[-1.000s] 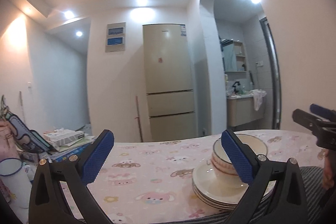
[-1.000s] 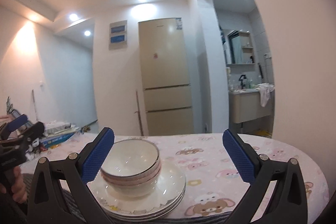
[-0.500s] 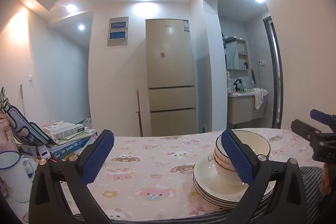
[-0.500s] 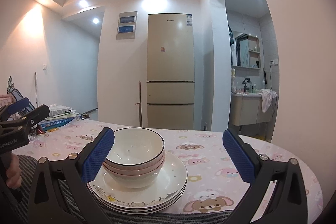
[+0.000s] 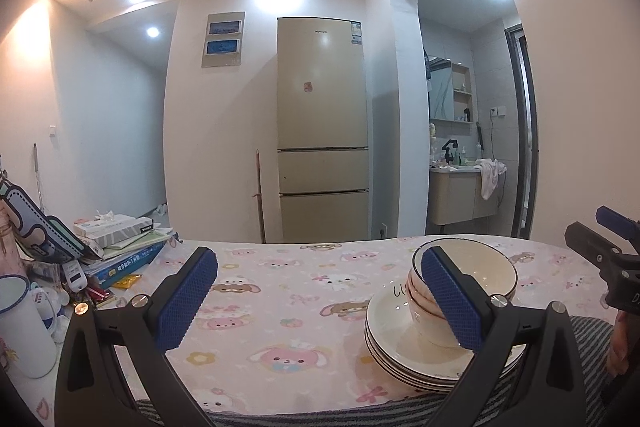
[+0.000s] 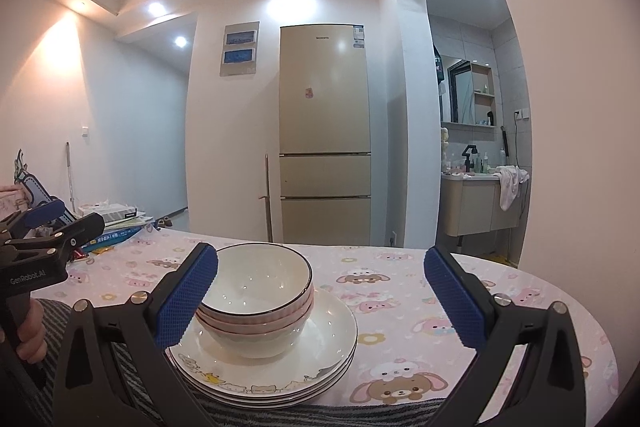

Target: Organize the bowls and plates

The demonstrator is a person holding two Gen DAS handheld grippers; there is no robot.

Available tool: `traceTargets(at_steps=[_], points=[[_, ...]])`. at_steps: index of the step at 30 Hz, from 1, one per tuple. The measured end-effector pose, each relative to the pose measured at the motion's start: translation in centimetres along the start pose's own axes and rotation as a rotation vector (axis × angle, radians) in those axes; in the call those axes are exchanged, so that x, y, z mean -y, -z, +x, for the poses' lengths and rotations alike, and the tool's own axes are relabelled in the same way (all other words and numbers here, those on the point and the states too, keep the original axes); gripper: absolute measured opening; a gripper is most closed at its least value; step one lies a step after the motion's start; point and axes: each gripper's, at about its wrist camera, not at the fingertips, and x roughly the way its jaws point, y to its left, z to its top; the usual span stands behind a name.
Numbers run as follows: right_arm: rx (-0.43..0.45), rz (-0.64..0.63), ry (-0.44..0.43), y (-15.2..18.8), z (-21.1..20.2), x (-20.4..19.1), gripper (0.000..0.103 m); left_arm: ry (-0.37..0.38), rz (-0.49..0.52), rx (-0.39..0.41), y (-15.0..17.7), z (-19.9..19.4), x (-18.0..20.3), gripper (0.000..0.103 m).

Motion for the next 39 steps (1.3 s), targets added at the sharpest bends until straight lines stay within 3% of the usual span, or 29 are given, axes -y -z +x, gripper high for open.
traceTargets(at_steps=[39], points=[[-0.004,-0.011,0.016,0.27,-0.39,-0.12,0.103,-0.007,0.028,0.002,-0.08,-0.34,0.56,0.103]])
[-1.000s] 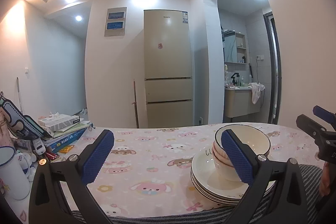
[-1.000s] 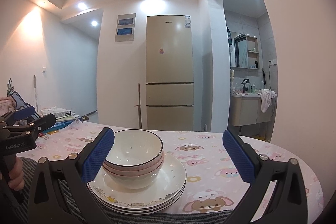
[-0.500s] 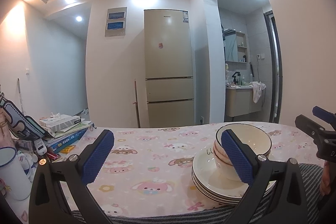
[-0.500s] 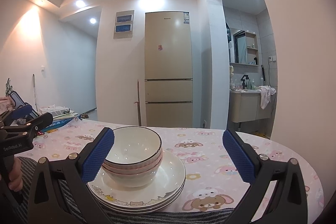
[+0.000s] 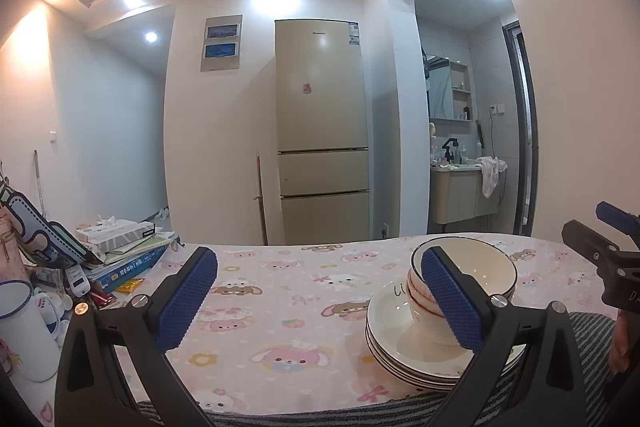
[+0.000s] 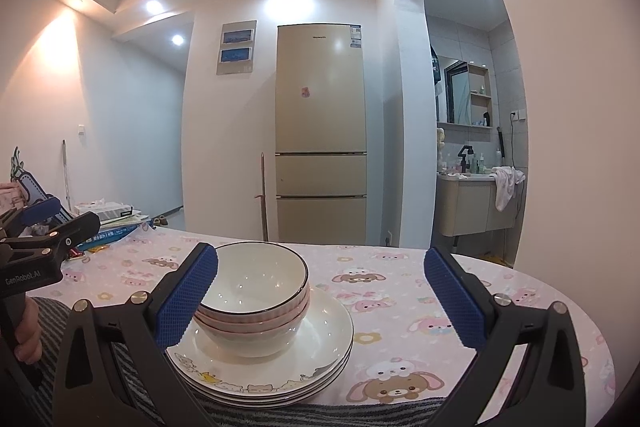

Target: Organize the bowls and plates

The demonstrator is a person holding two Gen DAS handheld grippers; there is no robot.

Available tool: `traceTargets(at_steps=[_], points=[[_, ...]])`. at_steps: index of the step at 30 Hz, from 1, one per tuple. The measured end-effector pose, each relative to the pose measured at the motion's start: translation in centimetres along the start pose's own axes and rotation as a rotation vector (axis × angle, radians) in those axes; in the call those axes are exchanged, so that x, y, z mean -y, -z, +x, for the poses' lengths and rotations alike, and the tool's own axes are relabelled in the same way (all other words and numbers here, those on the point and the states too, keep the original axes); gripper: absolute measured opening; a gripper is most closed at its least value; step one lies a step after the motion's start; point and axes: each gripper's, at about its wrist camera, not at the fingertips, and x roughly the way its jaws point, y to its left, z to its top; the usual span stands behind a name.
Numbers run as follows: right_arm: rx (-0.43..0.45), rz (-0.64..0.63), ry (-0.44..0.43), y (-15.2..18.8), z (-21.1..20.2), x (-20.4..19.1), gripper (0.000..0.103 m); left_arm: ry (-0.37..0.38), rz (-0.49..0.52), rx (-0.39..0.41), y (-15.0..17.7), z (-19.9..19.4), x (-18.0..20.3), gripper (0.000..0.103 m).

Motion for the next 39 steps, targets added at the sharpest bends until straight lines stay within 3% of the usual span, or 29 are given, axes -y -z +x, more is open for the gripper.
traceTargets(at_steps=[28,39], points=[[0.008,-0.019,0.010,-0.40,-0.39,-0.30,0.103,-0.016,0.042,-0.014,0.62,0.35,0.96,0.103],[0.009,-0.019,0.010,-0.48,-0.32,-0.27,0.103,0.011,0.038,0.012,0.67,-0.41,0.67,0.103]])
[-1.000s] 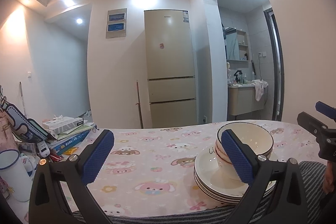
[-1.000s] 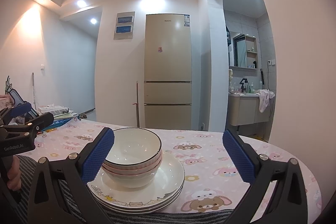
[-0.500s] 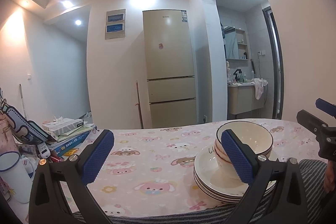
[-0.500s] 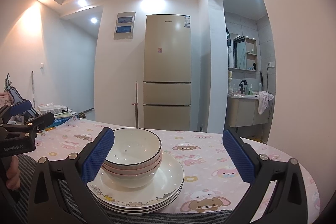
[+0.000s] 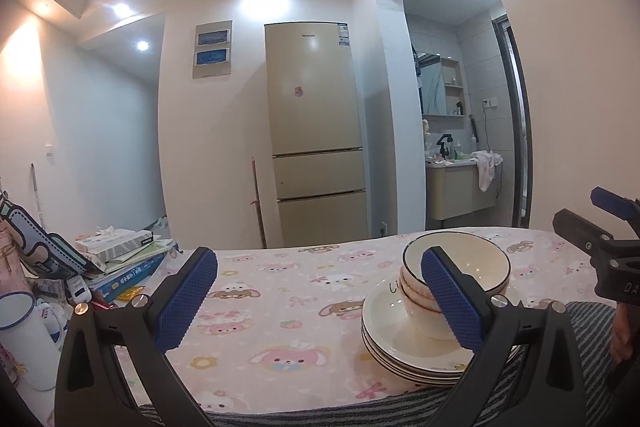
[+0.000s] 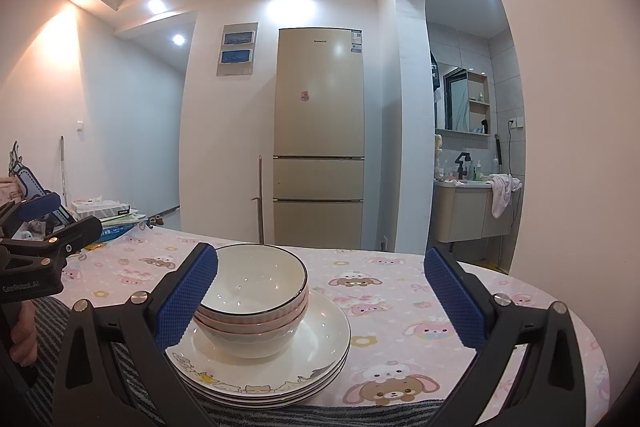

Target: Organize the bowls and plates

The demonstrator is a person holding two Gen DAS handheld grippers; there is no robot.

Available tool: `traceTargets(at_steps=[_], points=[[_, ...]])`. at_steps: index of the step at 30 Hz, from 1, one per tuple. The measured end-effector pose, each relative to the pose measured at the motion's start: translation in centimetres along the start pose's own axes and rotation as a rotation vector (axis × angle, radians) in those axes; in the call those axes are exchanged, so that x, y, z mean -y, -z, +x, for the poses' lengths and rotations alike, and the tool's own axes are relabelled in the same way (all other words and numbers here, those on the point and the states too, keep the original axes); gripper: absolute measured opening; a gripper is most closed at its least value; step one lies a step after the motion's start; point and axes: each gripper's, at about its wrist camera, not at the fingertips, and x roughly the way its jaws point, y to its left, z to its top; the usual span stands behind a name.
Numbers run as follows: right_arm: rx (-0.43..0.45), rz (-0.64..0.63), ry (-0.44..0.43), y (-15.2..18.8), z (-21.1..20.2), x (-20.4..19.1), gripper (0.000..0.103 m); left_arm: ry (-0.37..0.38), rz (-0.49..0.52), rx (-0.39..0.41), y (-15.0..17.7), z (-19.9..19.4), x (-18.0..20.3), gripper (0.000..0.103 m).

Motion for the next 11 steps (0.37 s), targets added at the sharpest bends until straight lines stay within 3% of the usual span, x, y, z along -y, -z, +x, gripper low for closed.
traceTargets(at_steps=[11], points=[[-0.002,-0.023,-0.006,-0.11,0.05,-0.46,0.103,-0.016,-0.024,0.021,-0.10,-0.28,-0.58,0.103]])
